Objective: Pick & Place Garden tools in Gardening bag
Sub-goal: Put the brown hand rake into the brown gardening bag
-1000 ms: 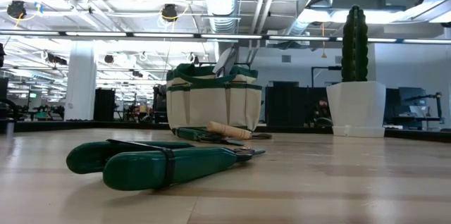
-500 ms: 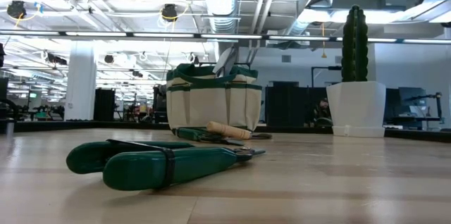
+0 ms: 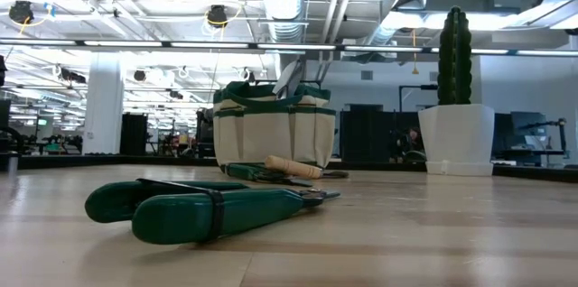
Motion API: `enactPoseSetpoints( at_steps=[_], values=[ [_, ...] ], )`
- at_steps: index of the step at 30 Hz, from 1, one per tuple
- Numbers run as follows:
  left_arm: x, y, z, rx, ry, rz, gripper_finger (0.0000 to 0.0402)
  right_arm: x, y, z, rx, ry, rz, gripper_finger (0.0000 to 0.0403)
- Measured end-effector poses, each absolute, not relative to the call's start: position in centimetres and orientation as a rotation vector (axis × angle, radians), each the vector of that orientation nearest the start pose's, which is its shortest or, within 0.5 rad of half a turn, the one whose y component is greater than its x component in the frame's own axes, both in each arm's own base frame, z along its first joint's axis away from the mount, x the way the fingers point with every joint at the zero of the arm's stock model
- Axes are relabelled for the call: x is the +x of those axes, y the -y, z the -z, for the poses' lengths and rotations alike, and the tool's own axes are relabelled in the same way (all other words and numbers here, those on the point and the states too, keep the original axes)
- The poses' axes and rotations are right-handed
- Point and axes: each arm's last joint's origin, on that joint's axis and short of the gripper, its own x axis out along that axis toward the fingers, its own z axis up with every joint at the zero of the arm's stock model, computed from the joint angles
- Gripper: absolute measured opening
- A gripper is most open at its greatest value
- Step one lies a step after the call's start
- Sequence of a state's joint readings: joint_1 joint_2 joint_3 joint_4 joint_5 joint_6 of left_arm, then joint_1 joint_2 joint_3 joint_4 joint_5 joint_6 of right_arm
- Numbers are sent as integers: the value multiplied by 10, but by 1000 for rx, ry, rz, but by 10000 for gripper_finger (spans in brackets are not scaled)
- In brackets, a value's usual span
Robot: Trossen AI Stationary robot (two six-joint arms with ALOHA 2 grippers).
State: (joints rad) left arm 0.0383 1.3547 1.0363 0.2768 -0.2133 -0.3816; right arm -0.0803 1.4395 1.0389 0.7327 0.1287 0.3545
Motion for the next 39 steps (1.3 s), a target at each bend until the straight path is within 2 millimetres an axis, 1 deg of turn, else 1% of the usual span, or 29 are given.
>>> enactPoseSetpoints(
  at_steps=[4,14,20,23,27,32,35,39],
  values=[
    [309,-19,-342,-383,47,-266,101,323,30,-359,352,376,147,1],
    [307,-19,-345,-374,60,-258,153,323,30,-358,359,368,144,1],
    [297,-18,-357,-376,101,-244,188,323,30,-357,347,363,148,1],
    [287,-17,-366,-376,129,-208,200,318,29,-361,329,349,153,0],
    [270,-16,-371,-377,155,-191,204,304,28,-371,288,325,176,0],
    [247,-17,-372,-378,185,-190,194,285,28,-379,248,238,266,0],
    [236,-18,-370,-378,201,-204,185,273,26,-379,242,153,323,0],
    [223,-20,-367,-378,217,-218,177,263,20,-373,223,37,378,0]
  ],
)
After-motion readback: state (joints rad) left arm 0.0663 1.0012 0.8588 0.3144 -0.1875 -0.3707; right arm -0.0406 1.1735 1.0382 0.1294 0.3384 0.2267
